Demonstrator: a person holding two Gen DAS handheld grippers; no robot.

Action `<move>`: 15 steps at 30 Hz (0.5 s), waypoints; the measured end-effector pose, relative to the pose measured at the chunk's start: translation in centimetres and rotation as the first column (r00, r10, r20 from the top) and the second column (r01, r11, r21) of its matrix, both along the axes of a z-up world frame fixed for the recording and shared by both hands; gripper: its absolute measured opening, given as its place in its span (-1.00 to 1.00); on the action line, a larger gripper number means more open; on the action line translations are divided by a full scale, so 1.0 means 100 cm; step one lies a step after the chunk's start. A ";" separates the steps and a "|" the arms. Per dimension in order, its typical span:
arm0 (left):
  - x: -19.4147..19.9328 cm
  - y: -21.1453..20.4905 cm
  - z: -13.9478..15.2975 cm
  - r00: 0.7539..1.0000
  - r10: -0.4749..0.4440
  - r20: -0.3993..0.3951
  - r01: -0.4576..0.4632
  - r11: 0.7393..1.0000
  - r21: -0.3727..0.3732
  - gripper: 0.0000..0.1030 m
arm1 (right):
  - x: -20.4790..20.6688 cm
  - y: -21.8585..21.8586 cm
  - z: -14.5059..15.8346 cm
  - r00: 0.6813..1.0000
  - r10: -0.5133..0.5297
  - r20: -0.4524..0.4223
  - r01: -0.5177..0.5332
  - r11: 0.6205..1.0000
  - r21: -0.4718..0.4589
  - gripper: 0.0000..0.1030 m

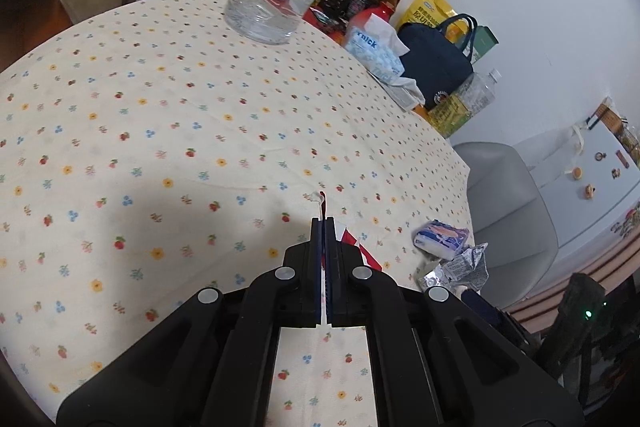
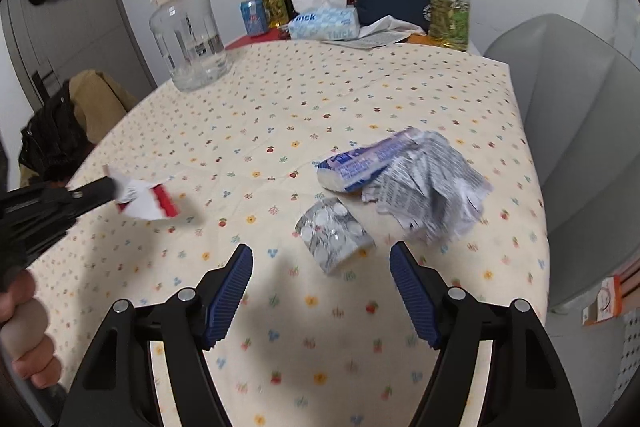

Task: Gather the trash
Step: 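Grasp the red-white paper wrapper with the left tool while the right tool grasps the silver blister pack, then carry the wrapper with the left tool while the right tool carries the blister pack to the bin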

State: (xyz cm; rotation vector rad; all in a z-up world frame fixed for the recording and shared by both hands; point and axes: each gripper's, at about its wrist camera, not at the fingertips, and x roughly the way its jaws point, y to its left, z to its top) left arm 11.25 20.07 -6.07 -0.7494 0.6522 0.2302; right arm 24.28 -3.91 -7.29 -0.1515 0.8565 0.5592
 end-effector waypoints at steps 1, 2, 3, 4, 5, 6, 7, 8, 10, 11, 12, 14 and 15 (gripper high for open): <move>-0.003 0.002 0.000 1.000 0.005 0.000 -0.005 1.000 0.000 -0.96 | 0.004 0.004 -0.003 1.000 0.002 0.001 -0.002 1.000 -0.018 0.36; -0.004 0.003 -0.001 1.000 0.009 -0.001 -0.009 1.000 -0.001 -0.96 | 0.006 0.007 -0.005 1.000 0.004 -0.001 -0.004 1.000 -0.030 0.37; -0.005 0.003 -0.001 1.000 0.011 -0.001 -0.011 1.000 -0.002 -0.96 | 0.010 0.010 -0.008 1.000 0.005 -0.004 -0.005 0.999 -0.044 0.36; -0.007 0.004 -0.001 1.000 0.014 -0.002 -0.014 1.000 -0.003 -0.96 | 0.012 0.012 -0.010 1.000 0.004 -0.007 -0.005 0.999 -0.052 0.36; -0.009 0.005 -0.001 1.000 0.015 -0.001 -0.015 1.000 -0.003 -0.96 | 0.014 0.014 -0.012 1.000 0.006 -0.010 -0.006 0.998 -0.057 0.31; -0.010 0.005 -0.001 1.000 0.016 -0.001 -0.016 1.000 -0.002 -0.96 | 0.015 0.015 -0.014 1.000 0.012 -0.017 -0.013 0.998 -0.064 0.00; -0.011 0.005 -0.002 1.000 0.018 -0.001 -0.018 1.000 -0.003 -0.96 | 0.016 0.017 -0.017 0.999 0.020 -0.033 -0.023 0.997 -0.077 -0.26; -0.012 0.005 -0.002 1.000 0.018 0.000 -0.018 1.000 -0.004 -0.96 | 0.015 0.017 -0.017 0.999 0.021 -0.031 -0.024 0.996 -0.081 -0.30; -0.014 0.004 -0.001 1.000 0.016 0.002 -0.016 1.000 -0.004 -0.96 | 0.010 0.013 -0.014 0.999 0.022 -0.026 -0.024 0.997 -0.068 -0.42; -0.015 0.002 -0.001 1.000 0.013 0.005 -0.013 1.000 -0.003 -0.96 | 0.006 0.010 -0.011 0.999 0.031 -0.033 -0.033 0.998 -0.049 -0.44; -0.015 0.001 0.000 1.000 0.010 0.006 -0.010 1.000 -0.002 -0.96 | 0.003 0.008 -0.010 0.999 0.035 -0.035 -0.036 0.999 -0.039 -0.45; -0.015 -0.003 0.000 1.000 0.002 0.012 -0.002 1.000 -0.007 -0.96 | -0.006 0.000 -0.003 0.999 0.037 -0.032 -0.037 0.999 -0.012 -0.46; -0.015 -0.006 0.001 1.000 -0.003 0.015 0.003 1.000 -0.007 -0.96 | -0.009 -0.002 -0.001 0.999 0.038 -0.029 -0.038 0.999 -0.004 -0.46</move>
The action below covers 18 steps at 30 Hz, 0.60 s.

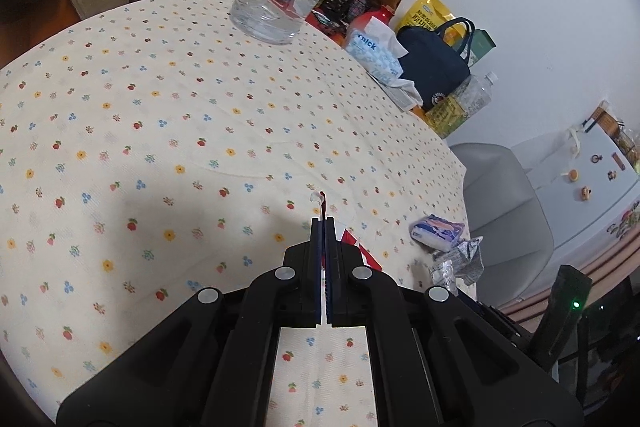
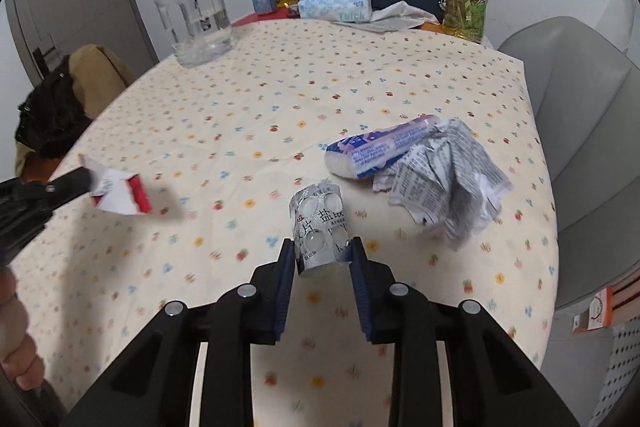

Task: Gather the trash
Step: 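Carry the wrapper with the left tool while the right tool carries the blister pack to the bin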

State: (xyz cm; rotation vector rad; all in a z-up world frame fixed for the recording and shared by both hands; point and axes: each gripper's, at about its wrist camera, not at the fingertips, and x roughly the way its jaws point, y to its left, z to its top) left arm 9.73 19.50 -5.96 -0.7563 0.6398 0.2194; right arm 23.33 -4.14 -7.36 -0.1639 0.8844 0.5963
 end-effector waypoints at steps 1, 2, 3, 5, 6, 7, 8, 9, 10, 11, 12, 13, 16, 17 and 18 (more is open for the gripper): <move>0.001 -0.002 0.001 1.000 -0.005 0.003 0.005 1.000 0.000 -0.96 | -0.005 -0.005 0.004 1.000 0.001 0.004 -0.001 1.000 0.015 -0.46; 0.001 -0.006 0.002 1.000 -0.013 0.007 0.013 1.000 -0.002 -0.96 | -0.009 -0.008 0.007 1.000 0.001 0.007 -0.001 1.000 0.023 -0.46; 0.002 -0.010 0.003 1.000 -0.022 0.011 0.022 1.000 -0.004 -0.96 | -0.014 -0.012 0.010 1.000 -0.001 0.010 0.000 0.999 0.034 -0.47; 0.004 -0.019 0.006 0.999 -0.038 0.020 0.038 0.999 -0.004 -0.96 | -0.021 -0.021 0.016 1.000 -0.006 0.016 0.005 0.999 0.053 -0.47; 0.005 -0.023 0.007 0.998 -0.048 0.026 0.048 0.999 -0.003 -0.96 | -0.025 -0.026 0.019 1.000 -0.010 0.018 0.009 0.998 0.063 -0.47; 0.005 -0.027 0.009 0.998 -0.056 0.030 0.056 0.998 -0.002 -0.96 | -0.028 -0.032 0.022 1.000 -0.015 0.021 0.013 0.997 0.074 -0.47; 0.006 -0.032 0.011 0.997 -0.068 0.036 0.068 0.998 0.000 -0.96 | -0.030 -0.035 0.024 1.000 -0.017 0.022 0.015 0.997 0.080 -0.47; 0.007 -0.037 0.013 0.996 -0.081 0.041 0.081 0.997 0.001 -0.96 | -0.034 -0.041 0.026 0.999 -0.024 0.026 0.021 0.996 0.088 -0.47; 0.008 -0.041 0.014 0.995 -0.089 0.044 0.089 0.996 0.002 -0.96 | -0.038 -0.047 0.029 0.999 -0.031 0.029 0.028 0.995 0.095 -0.47; 0.009 -0.046 0.015 0.994 -0.101 0.047 0.101 0.995 0.004 -0.96 | -0.041 -0.051 0.030 0.999 -0.036 0.031 0.033 0.994 0.101 -0.47; 0.011 -0.051 0.017 0.992 -0.113 0.050 0.113 0.994 0.005 -0.96 | -0.044 -0.057 0.033 0.998 -0.046 0.034 0.042 0.993 0.110 -0.47; 0.013 -0.056 0.018 0.991 -0.125 0.053 0.125 0.992 0.006 -0.96 | -0.046 -0.061 0.034 0.998 -0.053 0.037 0.049 0.992 0.114 -0.47; 0.017 -0.069 0.020 0.986 -0.158 0.059 0.158 0.987 0.007 -0.96 | -0.053 -0.080 0.040 0.994 -0.092 0.054 0.084 0.989 0.122 -0.47; 0.019 -0.075 0.021 0.983 -0.173 0.060 0.173 0.985 0.007 -0.96 | -0.054 -0.084 0.041 0.993 -0.100 0.056 0.093 0.988 0.125 -0.47; 0.021 -0.079 0.022 0.981 -0.185 0.061 0.185 0.983 0.007 -0.96 | -0.055 -0.090 0.042 0.992 -0.111 0.056 0.102 0.986 0.130 -0.47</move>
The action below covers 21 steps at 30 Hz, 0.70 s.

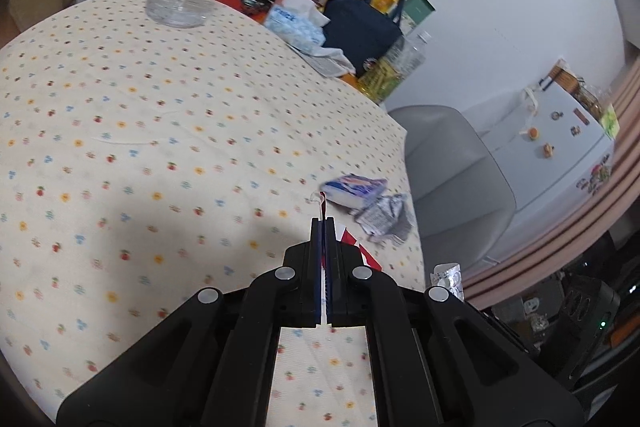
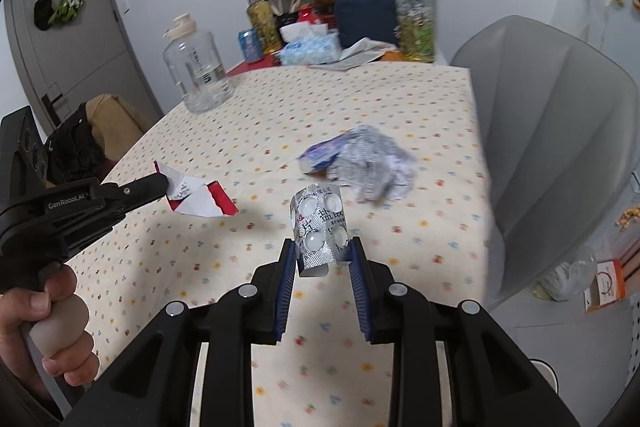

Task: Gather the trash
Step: 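Carry the wrapper with the left tool while the right tool carries the blister pack to the bin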

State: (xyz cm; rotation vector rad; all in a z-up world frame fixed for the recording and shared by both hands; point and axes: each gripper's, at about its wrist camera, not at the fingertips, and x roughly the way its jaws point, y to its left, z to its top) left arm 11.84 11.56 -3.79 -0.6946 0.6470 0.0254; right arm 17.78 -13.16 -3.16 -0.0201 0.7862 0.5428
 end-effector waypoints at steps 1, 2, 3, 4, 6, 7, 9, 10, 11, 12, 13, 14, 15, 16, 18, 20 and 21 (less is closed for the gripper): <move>0.003 -0.007 0.001 1.000 -0.017 0.000 0.017 1.000 0.003 -0.96 | -0.001 -0.006 0.001 1.000 -0.009 0.000 0.009 1.000 0.006 -0.47; 0.005 -0.013 0.001 1.000 -0.031 -0.001 0.031 1.000 0.006 -0.96 | -0.002 -0.015 0.002 1.000 -0.025 -0.001 0.025 1.000 0.011 -0.47; 0.007 -0.018 0.001 0.999 -0.042 -0.001 0.042 0.999 0.007 -0.96 | -0.002 -0.020 0.002 0.999 -0.034 -0.001 0.034 0.999 0.014 -0.47; 0.010 -0.025 0.001 0.998 -0.058 -0.003 0.058 0.998 0.009 -0.96 | -0.004 -0.030 0.002 0.999 -0.051 -0.002 0.051 0.998 0.020 -0.47; 0.015 -0.037 0.002 0.997 -0.083 -0.005 0.083 0.996 0.010 -0.96 | -0.004 -0.043 0.002 0.997 -0.075 -0.005 0.075 0.997 0.027 -0.47; 0.018 -0.044 0.002 0.995 -0.097 -0.006 0.097 0.995 0.012 -0.96 | -0.004 -0.051 0.002 0.996 -0.089 -0.006 0.089 0.996 0.031 -0.47; 0.022 -0.055 0.003 0.993 -0.119 -0.007 0.119 0.993 0.017 -0.96 | -0.006 -0.066 0.002 0.993 -0.116 -0.006 0.116 0.993 0.035 -0.47; 0.025 -0.064 0.004 0.991 -0.135 -0.008 0.135 0.991 0.020 -0.96 | -0.007 -0.076 0.002 0.991 -0.135 -0.008 0.136 0.990 0.038 -0.47; 0.027 -0.070 0.004 0.989 -0.146 -0.008 0.146 0.989 0.023 -0.96 | -0.007 -0.083 0.001 0.989 -0.149 -0.010 0.149 0.988 0.039 -0.46; 0.029 -0.076 0.004 0.987 -0.160 -0.009 0.160 0.987 0.025 -0.96 | -0.007 -0.091 -0.001 0.986 -0.166 -0.013 0.166 0.985 0.040 -0.46; 0.031 -0.082 0.004 0.985 -0.173 -0.009 0.173 0.984 0.027 -0.96 | -0.008 -0.101 -0.002 0.982 -0.188 -0.016 0.188 0.981 0.039 -0.46; 0.034 -0.092 0.004 0.981 -0.192 -0.011 0.193 0.981 0.029 -0.96 | -0.008 -0.107 -0.004 0.979 -0.202 -0.018 0.203 0.978 0.038 -0.46; 0.036 -0.098 0.004 0.979 -0.205 -0.013 0.205 0.978 0.030 -0.96 | -0.010 -0.115 -0.006 0.975 -0.220 -0.022 0.221 0.975 0.038 -0.46; 0.039 -0.105 0.003 0.975 -0.220 -0.016 0.221 0.975 0.031 -0.96 | -0.010 -0.123 -0.008 0.971 -0.236 -0.027 0.237 0.971 0.039 -0.46; 0.043 -0.118 0.002 0.969 -0.245 -0.022 0.245 0.969 0.034 -0.96 | -0.012 -0.141 -0.012 0.961 -0.272 -0.039 0.274 0.961 0.042 -0.45; 0.048 -0.133 0.000 0.962 -0.272 -0.028 0.273 0.961 0.039 -0.96 | -0.015 -0.159 -0.017 0.951 -0.306 -0.052 0.308 0.950 0.046 -0.45; 0.050 -0.140 -0.001 0.958 -0.283 -0.031 0.285 0.958 0.041 -0.96 | -0.017 -0.167 -0.020 0.945 -0.321 -0.057 0.324 0.945 0.046 -0.45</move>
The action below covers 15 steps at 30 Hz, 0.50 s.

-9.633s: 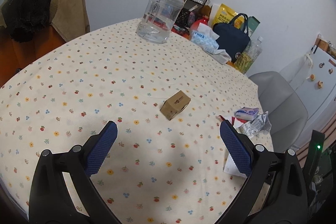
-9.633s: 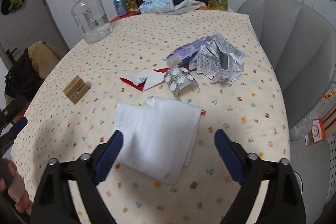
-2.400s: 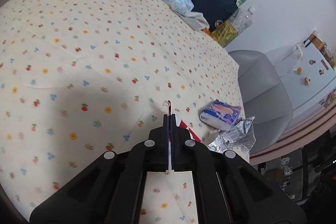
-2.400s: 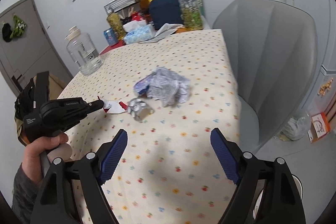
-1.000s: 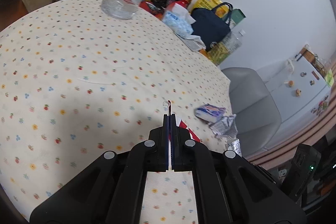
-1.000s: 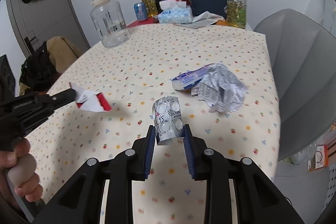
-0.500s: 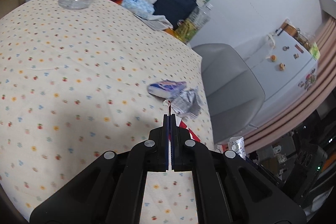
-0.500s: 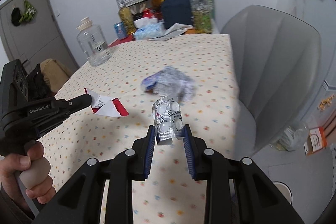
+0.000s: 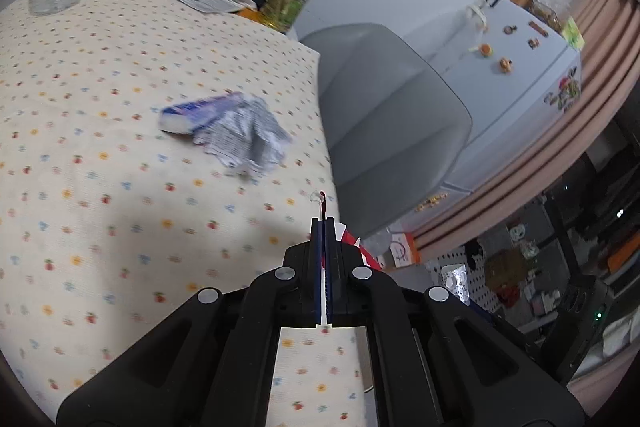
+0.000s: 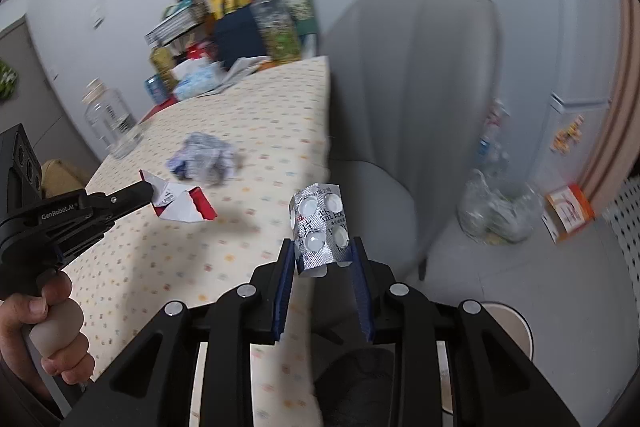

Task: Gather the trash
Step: 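Carry the wrapper with the left tool while the right tool carries the blister pack to the bin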

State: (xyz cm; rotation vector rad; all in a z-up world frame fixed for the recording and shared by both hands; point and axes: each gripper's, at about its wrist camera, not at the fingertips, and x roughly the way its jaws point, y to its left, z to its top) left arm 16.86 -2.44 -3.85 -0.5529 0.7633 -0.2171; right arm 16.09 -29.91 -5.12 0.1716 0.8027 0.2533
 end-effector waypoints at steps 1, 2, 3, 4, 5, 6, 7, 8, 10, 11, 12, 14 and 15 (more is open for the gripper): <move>0.003 -0.009 -0.001 1.000 -0.014 -0.003 0.014 1.000 0.003 -0.96 | -0.002 -0.009 -0.003 1.000 -0.017 -0.006 0.017 1.000 -0.001 -0.44; 0.004 -0.015 -0.002 1.000 -0.025 -0.005 0.025 1.000 0.005 -0.96 | -0.003 -0.015 -0.006 1.000 -0.029 -0.010 0.029 1.000 -0.002 -0.44; 0.007 -0.023 -0.004 0.999 -0.040 -0.009 0.040 0.999 0.008 -0.96 | -0.005 -0.022 -0.009 0.999 -0.044 -0.018 0.044 0.999 -0.003 -0.44; 0.009 -0.032 -0.005 0.998 -0.054 -0.011 0.055 0.998 0.013 -0.96 | -0.007 -0.032 -0.014 0.998 -0.063 -0.029 0.063 0.998 -0.004 -0.44; 0.010 -0.037 -0.006 0.998 -0.065 -0.013 0.065 0.998 0.016 -0.96 | -0.009 -0.038 -0.018 0.997 -0.074 -0.036 0.074 0.997 -0.006 -0.44; 0.012 -0.044 -0.007 0.997 -0.078 -0.017 0.079 0.997 0.021 -0.96 | -0.011 -0.047 -0.022 0.995 -0.091 -0.045 0.091 0.996 -0.007 -0.44; 0.015 -0.054 -0.009 0.995 -0.096 -0.023 0.096 0.995 0.026 -0.96 | -0.013 -0.052 -0.025 0.993 -0.103 -0.051 0.102 0.995 -0.007 -0.44; 0.016 -0.060 -0.010 0.994 -0.106 -0.027 0.107 0.994 0.030 -0.96 | -0.015 -0.060 -0.030 0.991 -0.117 -0.062 0.116 0.993 -0.009 -0.44; 0.019 -0.075 -0.014 0.991 -0.131 -0.037 0.133 0.990 0.037 -0.96 | -0.019 -0.075 -0.038 0.987 -0.143 -0.077 0.143 0.990 -0.012 -0.44; 0.021 -0.085 -0.016 0.988 -0.147 -0.044 0.149 0.988 0.043 -0.96 | -0.020 -0.081 -0.041 0.985 -0.153 -0.082 0.153 0.988 -0.011 -0.44; 0.022 -0.091 -0.018 0.986 -0.158 -0.048 0.160 0.986 0.047 -0.96 | -0.021 -0.088 -0.044 0.982 -0.165 -0.089 0.165 0.986 -0.009 -0.43; 0.024 -0.106 -0.022 0.981 -0.182 -0.060 0.186 0.981 0.056 -0.96 | -0.025 -0.101 -0.052 0.976 -0.190 -0.103 0.191 0.982 -0.006 -0.43; 0.026 -0.115 -0.024 0.979 -0.196 -0.065 0.200 0.978 0.061 -0.96 | -0.026 -0.107 -0.056 0.973 -0.203 -0.110 0.204 0.979 -0.002 -0.43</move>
